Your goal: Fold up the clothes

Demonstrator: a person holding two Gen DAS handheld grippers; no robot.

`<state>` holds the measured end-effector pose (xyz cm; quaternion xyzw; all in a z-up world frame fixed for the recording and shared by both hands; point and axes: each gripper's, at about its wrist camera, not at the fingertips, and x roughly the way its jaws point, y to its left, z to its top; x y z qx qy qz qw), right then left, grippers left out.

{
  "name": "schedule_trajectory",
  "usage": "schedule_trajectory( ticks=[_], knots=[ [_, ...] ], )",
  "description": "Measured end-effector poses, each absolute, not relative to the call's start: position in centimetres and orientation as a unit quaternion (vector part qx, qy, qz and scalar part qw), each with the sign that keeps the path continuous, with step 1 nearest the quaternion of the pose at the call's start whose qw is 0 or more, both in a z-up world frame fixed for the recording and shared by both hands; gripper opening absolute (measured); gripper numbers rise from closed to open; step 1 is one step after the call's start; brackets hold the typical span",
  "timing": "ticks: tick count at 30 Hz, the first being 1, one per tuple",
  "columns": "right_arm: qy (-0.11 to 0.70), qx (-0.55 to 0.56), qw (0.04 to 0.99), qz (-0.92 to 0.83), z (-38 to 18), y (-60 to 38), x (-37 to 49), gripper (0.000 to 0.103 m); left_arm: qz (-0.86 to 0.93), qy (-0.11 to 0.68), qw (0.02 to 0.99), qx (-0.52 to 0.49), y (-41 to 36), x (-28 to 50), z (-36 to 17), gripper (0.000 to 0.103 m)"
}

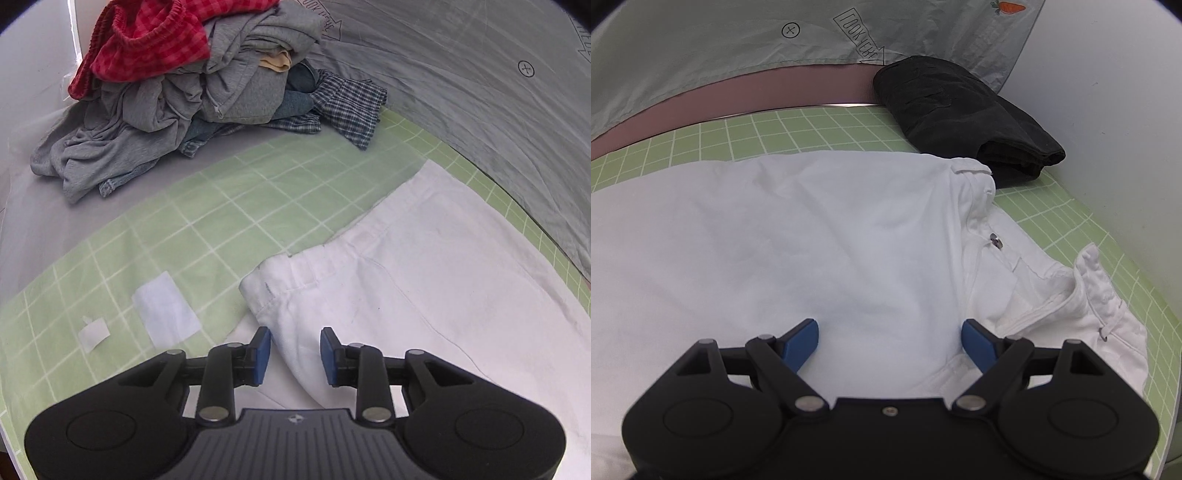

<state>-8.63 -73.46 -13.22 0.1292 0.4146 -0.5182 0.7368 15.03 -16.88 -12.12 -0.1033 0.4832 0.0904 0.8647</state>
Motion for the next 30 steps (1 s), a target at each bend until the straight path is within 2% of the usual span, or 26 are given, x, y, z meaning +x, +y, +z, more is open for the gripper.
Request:
schedule_trajectory(
  ticks=[7, 17, 24, 26, 28, 29, 30],
  knots=[
    [0.383, 0.126, 0.760, -0.510, -11.3, -75.1, -8.2, 0.085, 0.092, 0.490, 0.860, -0.106, -16.9, 16.2, -12.8, 0.032],
    [0.352, 0.157, 0.751, -0.535, -11.5, -84.4, -6.2, 0.086, 0.104, 0.496, 0.858, -0.085, -17.7, 17.0, -13.1, 0.032],
    [0.280, 0.327, 0.719, -0.546, -12.9, -89.7, -8.0, 0.087, 0.116, 0.496, 0.856, -0.088, -17.8, 17.2, -12.9, 0.032],
    [0.284, 0.333, 0.709, -0.552, -13.4, -90.2, -7.5, 0.083, 0.120, 0.496, 0.856, -0.086, -18.0, 17.3, -12.9, 0.029],
    [0.295, 0.321, 0.700, -0.566, -13.6, -90.4, -7.0, 0.067, 0.124, 0.491, 0.858, -0.081, -18.0, 17.4, -12.7, 0.021],
    [0.300, 0.314, 0.697, -0.571, -13.7, -90.4, -6.8, 0.063, 0.119, 0.485, 0.863, -0.081, -18.2, 17.8, -12.3, 0.011],
    [0.305, 0.306, 0.696, -0.573, -13.7, -90.5, -6.7, 0.050, 0.113, 0.477, 0.868, -0.080, -18.4, 18.1, -11.9, 0.007]
  ],
)
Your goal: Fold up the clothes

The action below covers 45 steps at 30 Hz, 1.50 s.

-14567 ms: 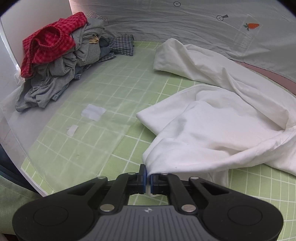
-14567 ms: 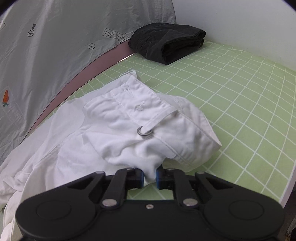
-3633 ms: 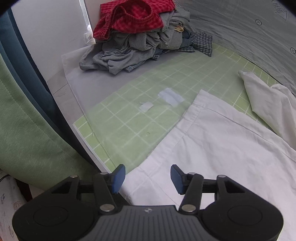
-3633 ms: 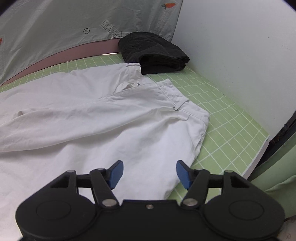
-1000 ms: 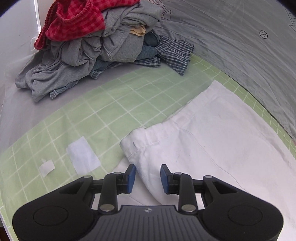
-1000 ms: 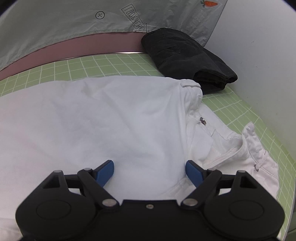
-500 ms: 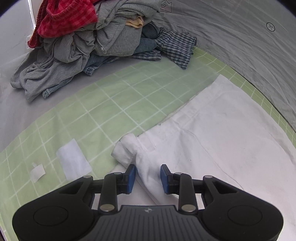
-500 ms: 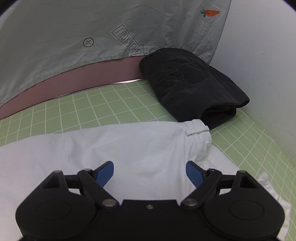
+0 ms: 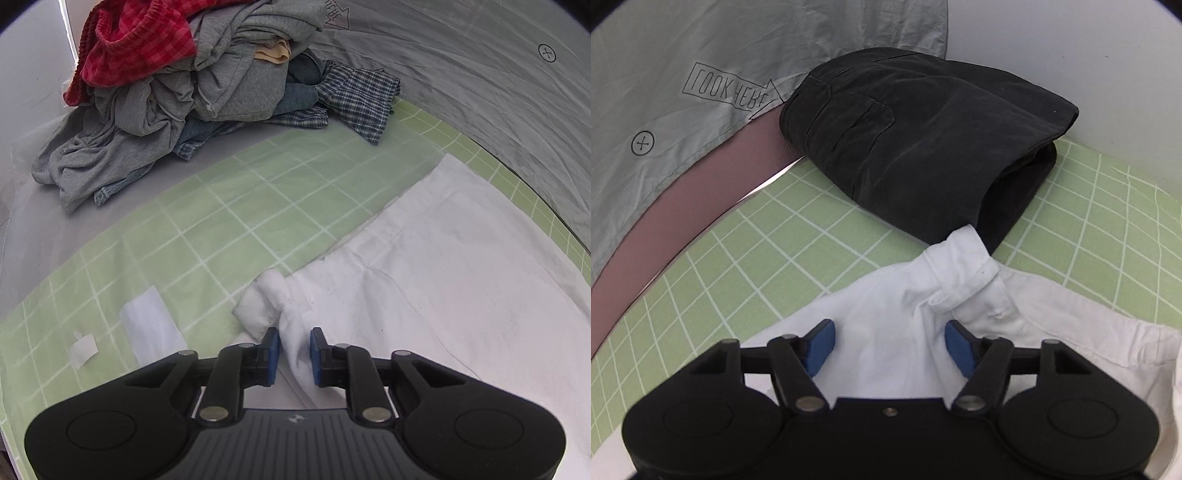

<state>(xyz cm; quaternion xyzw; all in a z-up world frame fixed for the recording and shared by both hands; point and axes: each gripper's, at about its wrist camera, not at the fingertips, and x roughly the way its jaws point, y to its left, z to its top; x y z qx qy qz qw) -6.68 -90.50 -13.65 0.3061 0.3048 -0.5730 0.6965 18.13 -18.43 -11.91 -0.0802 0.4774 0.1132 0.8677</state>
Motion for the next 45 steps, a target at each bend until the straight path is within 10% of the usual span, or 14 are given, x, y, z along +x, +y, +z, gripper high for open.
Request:
schedule_trajectory(
  ticks=[4, 15, 17, 22, 27, 31, 35, 45],
  knots=[
    [0.297, 0.310, 0.704, -0.566, -13.3, -91.2, -7.3, 0.017, 0.088, 0.447, 0.887, -0.078, -19.3, 19.6, -10.2, 0.003],
    [0.243, 0.330, 0.717, -0.564, -11.7, -91.8, -8.1, 0.009, 0.042, 0.387, 0.921, -0.029, -22.6, 22.5, -8.3, 0.004],
    [0.268, 0.302, 0.724, -0.559, -11.9, -91.4, -7.7, 0.012, 0.064, 0.422, 0.904, -0.032, -21.4, 22.1, -10.5, 0.004],
    [0.313, 0.203, 0.752, -0.543, -9.9, -88.3, -7.0, 0.063, 0.086, 0.453, 0.887, -0.004, -19.9, 20.0, -13.3, 0.008],
    [0.341, 0.128, 0.781, -0.507, -8.1, -82.9, -7.2, 0.078, 0.104, 0.453, 0.885, 0.025, -19.7, 18.8, -14.1, 0.032],
    [0.376, 0.129, 0.785, -0.475, -8.5, -78.4, -7.7, 0.081, 0.102, 0.450, 0.887, -0.018, -18.8, 18.3, -12.0, 0.039],
    [0.375, 0.148, 0.799, -0.446, -8.2, -74.0, -9.5, 0.087, 0.074, 0.426, 0.901, -0.031, -19.1, 15.1, -9.0, 0.067],
    [0.438, 0.147, 0.815, -0.350, -10.5, -65.7, -14.5, 0.091, 0.012, 0.460, 0.887, -0.017, -19.9, 4.6, -8.9, 0.073]
  ],
)
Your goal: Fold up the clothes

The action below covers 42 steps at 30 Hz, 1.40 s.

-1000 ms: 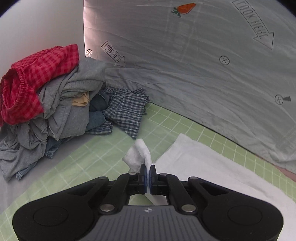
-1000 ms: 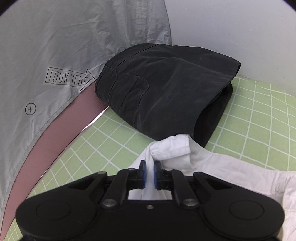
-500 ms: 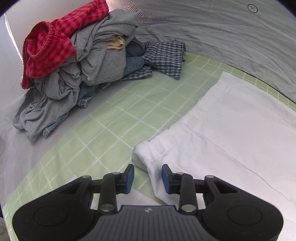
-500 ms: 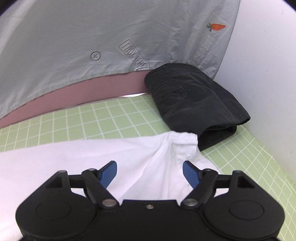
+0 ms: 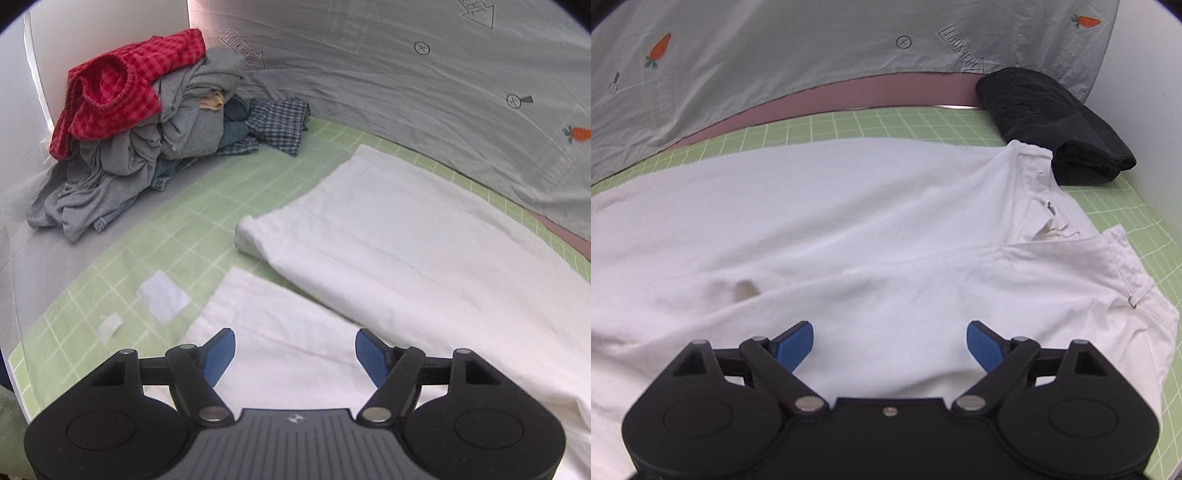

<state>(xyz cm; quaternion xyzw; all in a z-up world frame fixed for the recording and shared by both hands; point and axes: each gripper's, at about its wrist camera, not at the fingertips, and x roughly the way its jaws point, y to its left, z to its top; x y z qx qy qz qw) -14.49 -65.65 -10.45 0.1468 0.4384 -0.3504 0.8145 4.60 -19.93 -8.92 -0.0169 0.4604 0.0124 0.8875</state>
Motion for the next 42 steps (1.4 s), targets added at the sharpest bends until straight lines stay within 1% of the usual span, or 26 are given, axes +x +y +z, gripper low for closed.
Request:
schedule_trajectory(
  ticks=[5, 11, 17, 21, 24, 32, 33, 34, 35, 36, 37, 38, 41, 42],
  knots=[
    [0.461, 0.154, 0.808, -0.332, -11.5, -63.9, -18.0, 0.091, 0.006, 0.484, 0.875, 0.003, -18.9, -0.3, -10.4, 0.073],
    [0.475, 0.156, 0.802, -0.328, -12.2, -62.8, -21.2, 0.091, 0.038, 0.498, 0.866, -0.006, -15.7, -2.2, -11.2, 0.073],
    [0.481, 0.159, 0.790, -0.346, -12.6, -61.5, -22.9, 0.091, 0.069, 0.499, 0.864, 0.002, -12.4, -1.0, -11.2, 0.073],
    [0.461, 0.179, 0.788, -0.366, -11.9, -61.1, -24.2, 0.091, 0.068, 0.501, 0.863, 0.003, -10.6, -0.2, -11.5, 0.078],
    [0.457, 0.186, 0.784, -0.378, -11.7, -61.1, -24.8, 0.092, 0.069, 0.507, 0.859, 0.014, -9.9, 0.0, -12.1, 0.078],
    [0.457, 0.199, 0.772, -0.394, -11.8, -60.8, -25.7, 0.092, 0.035, 0.515, 0.857, -0.001, -8.4, 0.5, -13.1, 0.078],
    [0.457, 0.201, 0.771, -0.395, -11.8, -60.6, -25.7, 0.092, 0.033, 0.516, 0.856, -0.005, -8.3, 0.5, -13.2, 0.077],
    [0.456, 0.203, 0.771, -0.396, -11.8, -60.5, -25.7, 0.092, 0.032, 0.516, 0.856, -0.010, -8.2, 0.4, -13.4, 0.075],
    [0.455, 0.204, 0.771, -0.397, -11.7, -60.3, -25.7, 0.092, 0.031, 0.516, 0.856, -0.015, -8.2, 0.4, -13.5, 0.066],
    [0.454, 0.204, 0.771, -0.397, -11.6, -60.1, -25.7, 0.092, 0.030, 0.511, 0.859, -0.017, -8.1, 0.3, -13.4, 0.055],
    [0.454, 0.202, 0.772, -0.396, -11.6, -60.0, -25.7, 0.092, 0.029, 0.505, 0.862, -0.018, -8.2, 0.1, -13.2, 0.043],
    [0.455, 0.200, 0.772, -0.396, -11.5, -59.8, -25.6, 0.092, 0.020, 0.506, 0.862, -0.020, -8.2, 0.1, -13.1, 0.018],
    [0.457, 0.195, 0.772, -0.397, -11.5, -59.4, -25.6, 0.092, 0.031, 0.506, 0.862, -0.014, -8.5, 0.3, -12.6, 0.012],
    [0.457, 0.196, 0.771, -0.397, -11.5, -59.4, -25.6, 0.092, 0.037, 0.504, 0.863, -0.014, -8.2, 0.4, -12.3, 0.011]
  ],
)
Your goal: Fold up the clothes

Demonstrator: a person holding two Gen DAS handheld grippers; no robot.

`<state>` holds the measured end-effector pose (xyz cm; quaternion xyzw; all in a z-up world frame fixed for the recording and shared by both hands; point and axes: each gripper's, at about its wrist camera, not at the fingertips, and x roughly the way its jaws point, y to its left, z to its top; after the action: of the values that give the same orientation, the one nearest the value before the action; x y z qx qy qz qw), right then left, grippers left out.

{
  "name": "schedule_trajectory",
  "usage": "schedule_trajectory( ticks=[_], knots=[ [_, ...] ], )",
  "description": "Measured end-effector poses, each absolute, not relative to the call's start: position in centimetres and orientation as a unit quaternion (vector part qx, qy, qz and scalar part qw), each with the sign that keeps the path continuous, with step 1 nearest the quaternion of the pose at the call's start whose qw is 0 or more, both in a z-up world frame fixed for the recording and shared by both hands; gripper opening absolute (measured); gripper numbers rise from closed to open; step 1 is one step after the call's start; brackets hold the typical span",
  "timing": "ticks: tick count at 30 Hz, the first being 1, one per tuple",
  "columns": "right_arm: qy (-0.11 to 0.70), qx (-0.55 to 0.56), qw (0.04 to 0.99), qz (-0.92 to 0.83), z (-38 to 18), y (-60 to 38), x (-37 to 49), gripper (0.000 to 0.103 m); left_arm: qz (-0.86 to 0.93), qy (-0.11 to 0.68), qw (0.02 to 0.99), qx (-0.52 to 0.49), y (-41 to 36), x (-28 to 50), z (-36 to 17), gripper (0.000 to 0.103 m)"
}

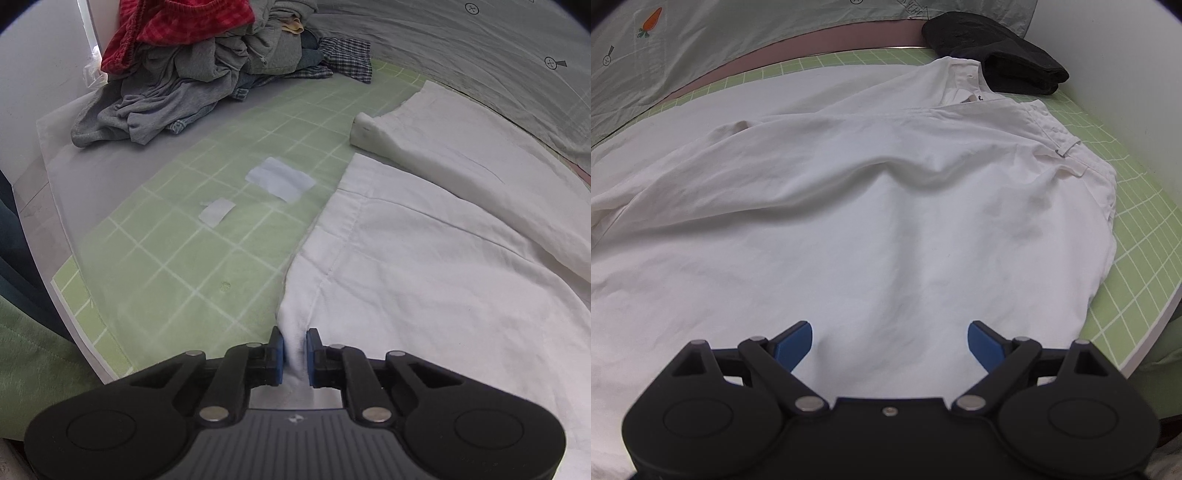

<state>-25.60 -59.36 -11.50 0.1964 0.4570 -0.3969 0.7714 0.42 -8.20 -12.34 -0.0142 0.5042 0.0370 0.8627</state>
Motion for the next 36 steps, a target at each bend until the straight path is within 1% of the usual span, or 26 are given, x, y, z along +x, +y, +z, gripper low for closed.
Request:
schedule_trajectory(
  ticks=[9, 13, 14, 16, 18, 19, 21, 26, 33, 35, 36],
  knots=[
    [0.452, 0.201, 0.766, -0.411, -11.0, -60.0, -26.8, 0.092, 0.095, 0.490, 0.867, -0.013, -5.9, 1.5, -10.2, 0.011],
    [0.441, 0.216, 0.762, -0.422, -10.8, -61.4, -28.1, 0.092, 0.098, 0.489, 0.866, -0.019, -6.2, 2.7, -10.0, 0.011],
    [0.436, 0.220, 0.762, -0.425, -10.6, -61.9, -28.5, 0.092, 0.101, 0.490, 0.866, -0.012, -6.6, 2.8, -10.0, 0.016],
    [0.422, 0.226, 0.763, -0.435, -10.1, -62.7, -29.5, 0.092, 0.101, 0.484, 0.869, -0.008, -7.2, 2.5, -9.8, 0.018],
    [0.407, 0.228, 0.764, -0.446, -9.6, -63.3, -30.4, 0.092, 0.097, 0.479, 0.872, -0.010, -7.7, 2.0, -9.5, 0.033],
    [0.400, 0.228, 0.763, -0.453, -9.3, -63.7, -31.0, 0.092, 0.097, 0.476, 0.874, -0.010, -8.0, 1.6, -9.3, 0.036],
    [0.388, 0.229, 0.761, -0.468, -8.9, -64.6, -32.1, 0.092, 0.095, 0.473, 0.876, -0.013, -8.7, 0.9, -9.0, 0.048],
    [0.375, 0.249, 0.745, -0.493, -9.3, -67.4, -34.8, 0.092, 0.074, 0.474, 0.877, -0.031, -10.6, -1.4, -8.7, 0.059],
    [0.375, 0.310, 0.742, -0.461, -11.2, -68.5, -36.0, 0.091, 0.041, 0.488, 0.871, -0.045, -13.8, -4.5, -8.8, 0.061],
    [0.376, 0.325, 0.745, -0.446, -11.7, -68.4, -35.9, 0.087, 0.033, 0.496, 0.866, -0.043, -14.9, -5.4, -9.2, 0.061],
    [0.377, 0.332, 0.746, -0.438, -11.9, -68.4, -35.9, 0.083, 0.029, 0.500, 0.864, -0.045, -15.4, -5.7, -9.3, 0.061]
  ],
)
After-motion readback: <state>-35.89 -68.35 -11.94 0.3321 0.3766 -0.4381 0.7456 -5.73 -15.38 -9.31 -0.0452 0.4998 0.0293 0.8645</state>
